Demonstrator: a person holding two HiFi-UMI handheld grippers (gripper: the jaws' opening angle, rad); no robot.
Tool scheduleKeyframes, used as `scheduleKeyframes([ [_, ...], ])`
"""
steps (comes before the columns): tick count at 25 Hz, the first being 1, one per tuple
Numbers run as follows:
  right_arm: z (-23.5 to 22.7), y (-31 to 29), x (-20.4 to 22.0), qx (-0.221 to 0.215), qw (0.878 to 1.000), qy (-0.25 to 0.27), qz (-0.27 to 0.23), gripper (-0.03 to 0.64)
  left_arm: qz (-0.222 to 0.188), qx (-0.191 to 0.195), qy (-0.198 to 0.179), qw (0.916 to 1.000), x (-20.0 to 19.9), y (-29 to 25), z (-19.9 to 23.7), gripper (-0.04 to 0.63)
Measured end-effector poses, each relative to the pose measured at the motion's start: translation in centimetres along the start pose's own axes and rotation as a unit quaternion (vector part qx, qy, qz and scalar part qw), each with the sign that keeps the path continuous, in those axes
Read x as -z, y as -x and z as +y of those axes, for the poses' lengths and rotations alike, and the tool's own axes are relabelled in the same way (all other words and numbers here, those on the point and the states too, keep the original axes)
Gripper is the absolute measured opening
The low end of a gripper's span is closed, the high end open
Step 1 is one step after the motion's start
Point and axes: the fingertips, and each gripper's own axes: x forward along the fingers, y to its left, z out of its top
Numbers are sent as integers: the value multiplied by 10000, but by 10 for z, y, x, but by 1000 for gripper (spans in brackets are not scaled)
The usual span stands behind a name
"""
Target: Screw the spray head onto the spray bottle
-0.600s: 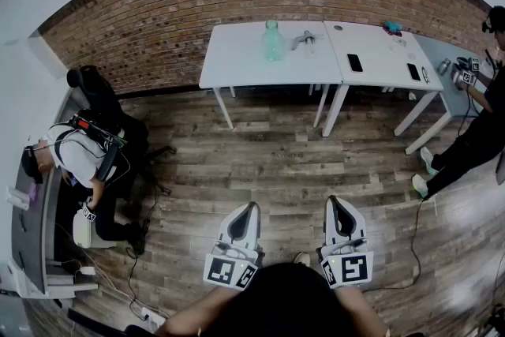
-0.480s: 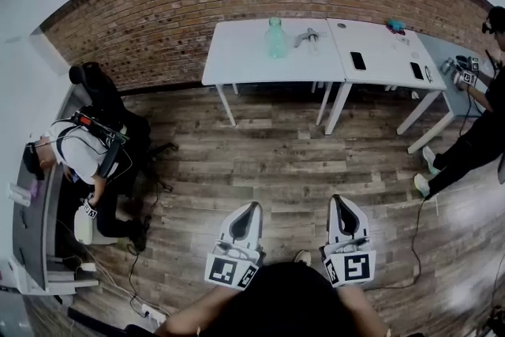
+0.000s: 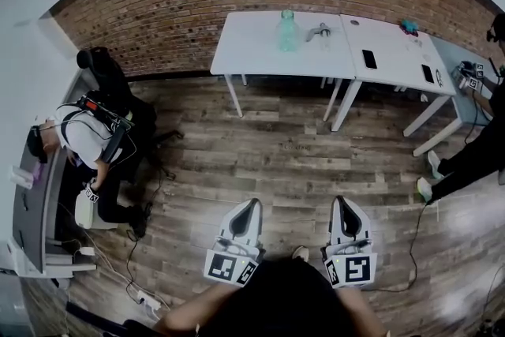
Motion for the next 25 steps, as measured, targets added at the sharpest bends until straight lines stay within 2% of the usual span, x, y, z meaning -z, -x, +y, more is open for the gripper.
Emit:
scheduleKeyframes([
  [11, -20, 1, 5, -242, 9997, 31, -85, 2, -59, -281, -63, 9996, 6, -12, -11, 2],
  [14, -33, 2, 15, -208, 9997, 28, 139, 2, -111, -200, 4, 9997, 6, -17, -21, 2],
  [18, -58, 6, 28, -177, 9993, -38, 342, 2, -205, -355, 16, 9992, 7, -23, -30, 2],
  [25, -83, 12, 30, -375, 9991, -59, 176, 2, -386, -517, -92, 9979, 8, -27, -57, 2],
])
